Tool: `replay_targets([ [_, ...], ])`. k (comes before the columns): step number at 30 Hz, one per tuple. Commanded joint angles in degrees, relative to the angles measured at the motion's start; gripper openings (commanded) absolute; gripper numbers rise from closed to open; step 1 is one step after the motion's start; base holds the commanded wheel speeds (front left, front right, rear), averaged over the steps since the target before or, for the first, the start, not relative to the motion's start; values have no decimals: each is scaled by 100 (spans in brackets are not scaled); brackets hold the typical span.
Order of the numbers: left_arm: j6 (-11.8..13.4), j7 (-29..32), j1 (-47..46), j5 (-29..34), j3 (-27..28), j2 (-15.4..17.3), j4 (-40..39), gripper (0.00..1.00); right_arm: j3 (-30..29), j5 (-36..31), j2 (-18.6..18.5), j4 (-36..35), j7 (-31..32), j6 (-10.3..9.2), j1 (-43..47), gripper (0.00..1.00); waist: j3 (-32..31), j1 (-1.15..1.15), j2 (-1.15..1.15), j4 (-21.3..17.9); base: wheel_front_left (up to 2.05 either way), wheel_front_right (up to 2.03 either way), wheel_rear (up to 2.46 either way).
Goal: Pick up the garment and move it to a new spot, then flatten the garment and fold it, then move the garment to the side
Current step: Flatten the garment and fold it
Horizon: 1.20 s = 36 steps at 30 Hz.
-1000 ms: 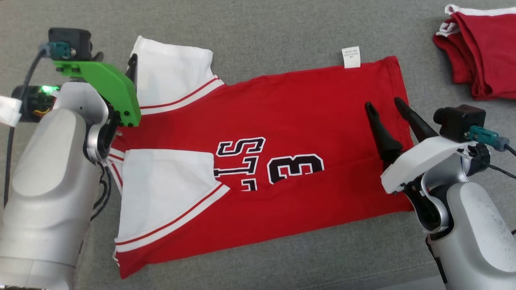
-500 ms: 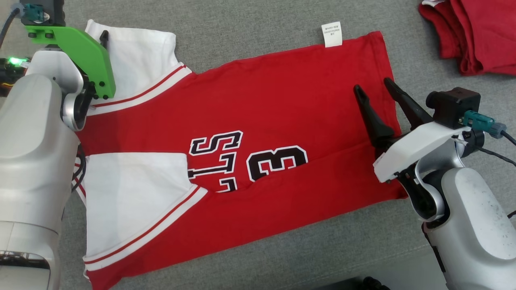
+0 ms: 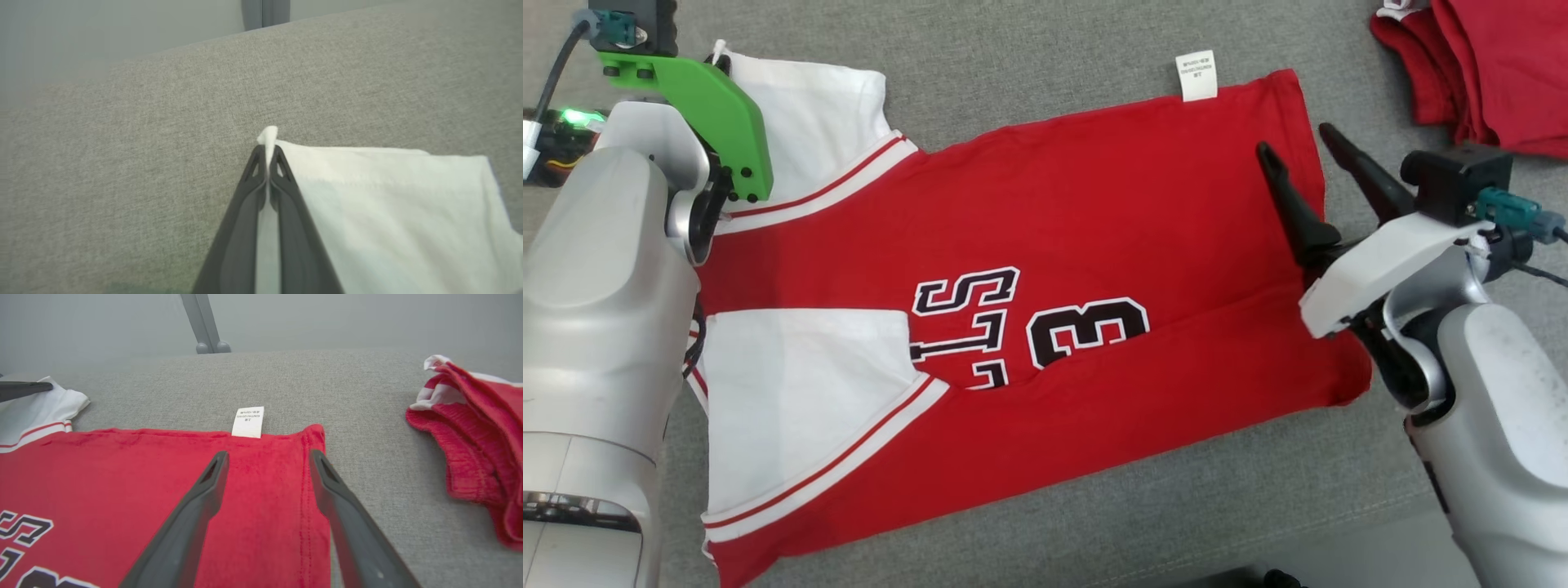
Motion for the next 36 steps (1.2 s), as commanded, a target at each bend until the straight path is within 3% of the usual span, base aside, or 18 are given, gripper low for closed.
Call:
replay_targets([
  [1,-70,-131,26,-59,19,-31,-6,0,-37,-112,-132,113,15,0,-160,100,-116,0,0,128,0,0,0],
  [13,-342,-1050,548,-325,-8,-231,-778,0,203,-395,-959,1764,481,0,-1151,100,-422,0,0,824,0,0,0],
  [25,-190,-894,1117,-459,-77,-142,-1904,0,1057,-40,-1427,2751,899,0,-1843,100,-294,0,0,1088,0,0,0],
  [26,-175,-861,1147,-468,-76,-122,-1984,0,1153,44,-1451,2805,936,0,-1895,98,-284,0,0,1092,0,0,0],
  [30,-95,-775,1256,-507,-72,-79,-2219,0,1538,343,-1543,2959,1023,-1,-2041,47,-255,0,0,1105,0,0,0],
  [36,-18,-730,1396,-553,-41,9,-2468,0,1955,671,-1669,3225,876,-5,-2231,27,-240,0,0,1117,0,0,0],
])
